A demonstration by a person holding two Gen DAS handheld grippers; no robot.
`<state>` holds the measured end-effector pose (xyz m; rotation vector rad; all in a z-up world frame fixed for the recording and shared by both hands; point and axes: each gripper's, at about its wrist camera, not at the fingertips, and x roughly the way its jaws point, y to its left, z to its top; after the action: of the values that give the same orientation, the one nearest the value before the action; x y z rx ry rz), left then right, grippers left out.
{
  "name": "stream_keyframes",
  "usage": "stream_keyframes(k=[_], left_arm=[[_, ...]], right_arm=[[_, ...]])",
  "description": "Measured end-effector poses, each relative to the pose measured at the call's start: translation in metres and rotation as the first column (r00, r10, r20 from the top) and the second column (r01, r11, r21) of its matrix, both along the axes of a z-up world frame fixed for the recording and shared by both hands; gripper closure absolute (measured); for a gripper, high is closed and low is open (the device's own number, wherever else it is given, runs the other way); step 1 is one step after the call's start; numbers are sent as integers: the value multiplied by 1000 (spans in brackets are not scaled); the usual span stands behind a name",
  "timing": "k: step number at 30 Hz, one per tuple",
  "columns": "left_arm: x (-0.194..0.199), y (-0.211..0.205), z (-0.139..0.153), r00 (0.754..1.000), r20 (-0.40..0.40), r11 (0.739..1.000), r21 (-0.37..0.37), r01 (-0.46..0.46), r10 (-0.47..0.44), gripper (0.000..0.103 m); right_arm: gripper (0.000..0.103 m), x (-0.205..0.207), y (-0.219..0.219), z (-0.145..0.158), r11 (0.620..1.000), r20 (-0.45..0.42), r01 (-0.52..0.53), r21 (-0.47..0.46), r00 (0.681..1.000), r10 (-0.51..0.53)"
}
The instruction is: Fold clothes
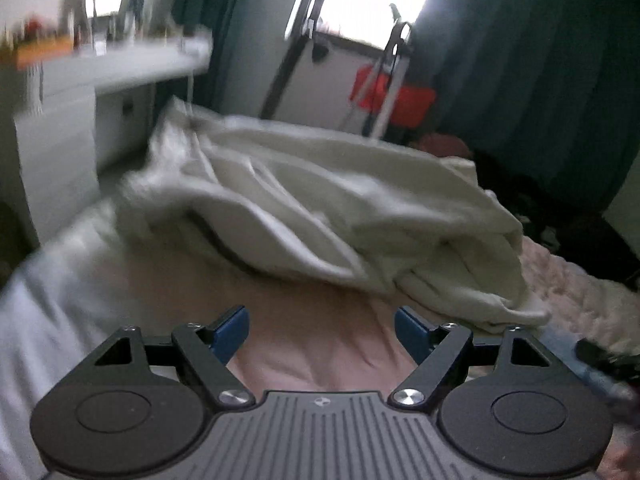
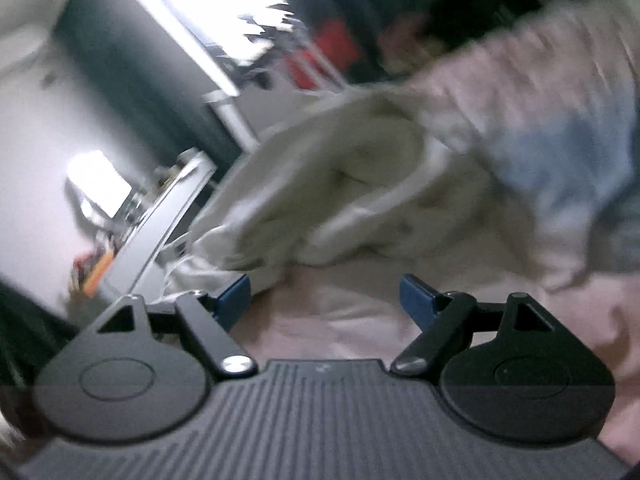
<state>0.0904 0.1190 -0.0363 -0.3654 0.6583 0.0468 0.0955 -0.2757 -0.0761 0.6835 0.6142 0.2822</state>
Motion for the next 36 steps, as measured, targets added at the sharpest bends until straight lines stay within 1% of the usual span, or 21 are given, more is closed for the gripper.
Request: stream_keyframes(k=[2,4,7,8,10,11,15,17,19,20,21,22,23,24,25,27,28,29,32,34,36], left_arm=[[11,5,-16,1000,-14,999,-45,-17,16,21],[25,16,-34,999,-27,993,-110,-49,46,21],[47,39,-58,993,-38,967,-226,-115,110,24],[55,48,-66,991,-38,954,-266,-134,129,25],[67,56,-73,989,-15,940,-309,-144,147,30],[73,59,-76,988,-3,933,-329,-148,155,30],[97,73,-89,981,35,901,-402,-161,191,30],[107,77,-96,977,30,890,-419,-179,211,36],[115,82,-103,973,15,879,-434,-200,229,59],[114,86,-105,972,16,872,-445,-202,233,61],[114,89,-106,971,17,866,-456,-203,237,68],[113,92,-107,970,19,860,-467,-205,241,74],[113,95,-108,969,20,854,-478,-206,245,77],[112,99,-110,968,22,847,-489,-207,249,83],[109,99,-107,966,37,848,-488,-205,255,87],[102,100,-98,960,79,857,-476,-199,267,89],[97,101,-91,956,107,863,-466,-194,273,90],[92,102,-85,950,133,866,-462,-193,282,90],[78,110,-71,936,170,853,-484,-194,310,91],[71,113,-65,931,192,852,-491,-184,312,91],[66,113,-58,931,210,847,-508,-158,300,91]], right_arm=[[18,20,-17,-23,995,-53,28,94,998,-23],[18,43,-29,-44,979,-97,59,193,994,-40],[18,73,-36,-64,946,-109,59,320,994,-25],[18,82,-35,-68,942,-111,55,332,994,-19],[18,99,-31,-69,959,-119,62,277,992,-30],[18,105,-30,-69,961,-116,72,269,992,-42],[18,130,-29,-78,946,-155,132,296,984,-88],[19,141,-30,-84,947,-159,161,279,980,-119],[36,148,-32,-87,945,-154,192,263,976,-155],[55,151,-33,-88,950,-163,206,237,972,-170],[68,152,-35,-89,949,-170,214,230,969,-177],[70,153,-37,-90,949,-177,222,224,967,-184],[78,151,-40,-90,946,-172,225,233,967,-187],[82,149,-41,-87,948,-162,234,215,966,-201],[83,145,-40,-79,954,-135,241,178,966,-219],[84,134,-42,-56,954,-55,275,122,961,-270],[84,127,-46,-43,947,-7,301,110,953,-302],[84,119,-52,-28,937,44,334,97,940,-340],[85,101,-72,17,907,196,417,59,886,-420],[85,105,-80,45,899,254,439,11,868,-427],[85,115,-84,72,887,314,458,-61,852,-419]])
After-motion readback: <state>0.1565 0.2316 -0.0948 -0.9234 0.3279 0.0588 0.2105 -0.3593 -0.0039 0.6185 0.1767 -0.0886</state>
